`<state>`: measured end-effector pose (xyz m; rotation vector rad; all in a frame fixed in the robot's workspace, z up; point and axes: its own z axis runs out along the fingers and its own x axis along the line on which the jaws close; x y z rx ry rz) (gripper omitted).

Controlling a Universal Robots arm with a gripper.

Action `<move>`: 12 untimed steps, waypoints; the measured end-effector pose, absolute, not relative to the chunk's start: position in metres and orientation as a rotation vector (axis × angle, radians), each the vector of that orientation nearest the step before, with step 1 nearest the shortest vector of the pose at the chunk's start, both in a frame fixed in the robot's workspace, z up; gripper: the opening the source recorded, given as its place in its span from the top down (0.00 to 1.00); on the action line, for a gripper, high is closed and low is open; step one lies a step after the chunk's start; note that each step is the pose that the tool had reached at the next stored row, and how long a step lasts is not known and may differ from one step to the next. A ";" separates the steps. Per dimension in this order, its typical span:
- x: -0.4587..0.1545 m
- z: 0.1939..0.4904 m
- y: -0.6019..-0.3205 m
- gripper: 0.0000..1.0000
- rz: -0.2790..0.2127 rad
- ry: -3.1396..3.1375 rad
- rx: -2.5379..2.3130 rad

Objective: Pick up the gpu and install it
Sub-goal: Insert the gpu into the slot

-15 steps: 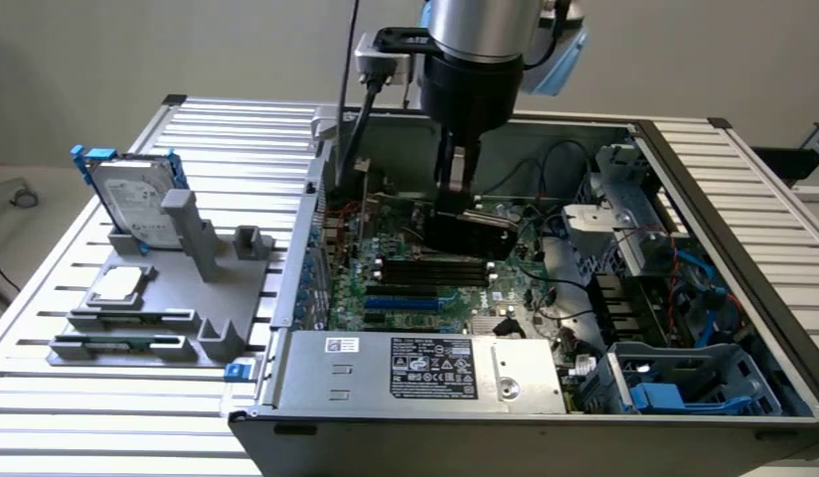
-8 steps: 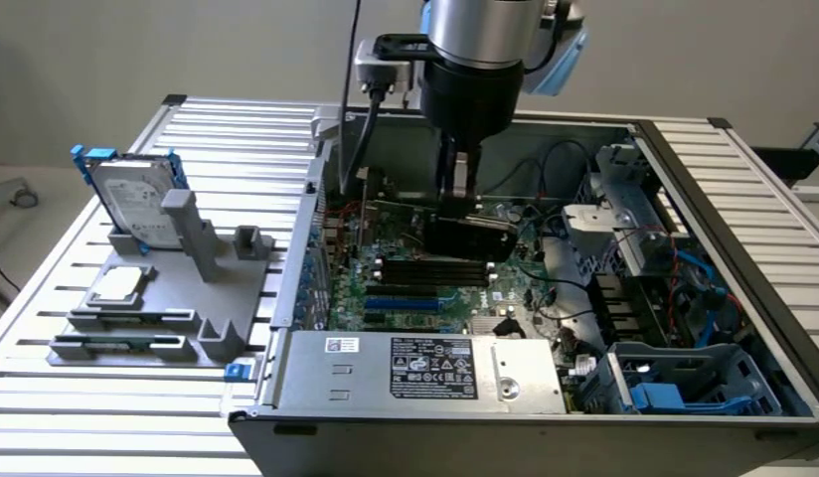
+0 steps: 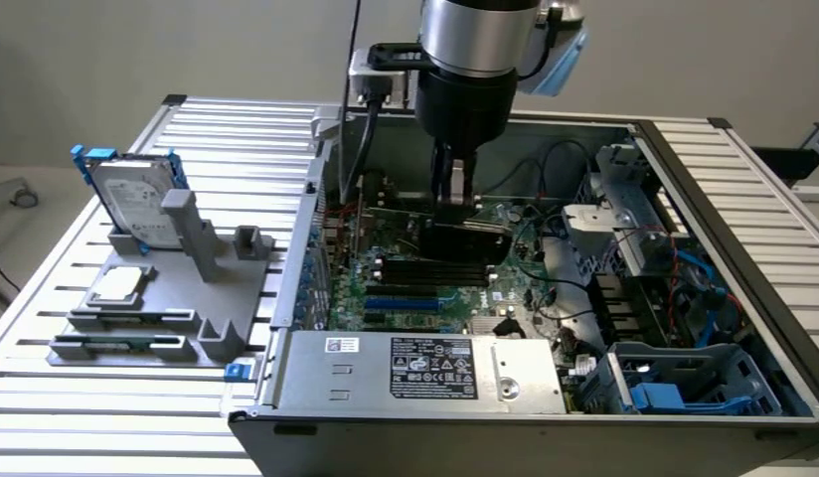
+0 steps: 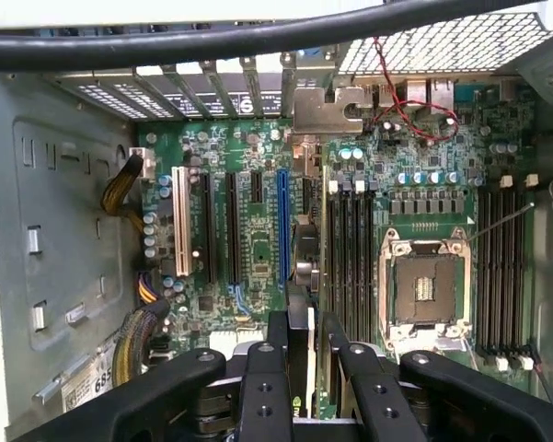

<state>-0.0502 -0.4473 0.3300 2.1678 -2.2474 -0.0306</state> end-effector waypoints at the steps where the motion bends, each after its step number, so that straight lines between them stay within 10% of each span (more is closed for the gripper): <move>1: -0.053 0.329 -0.447 0.74 -0.030 -2.247 2.169; 12: -0.069 0.322 -0.449 0.74 -0.027 -2.224 2.194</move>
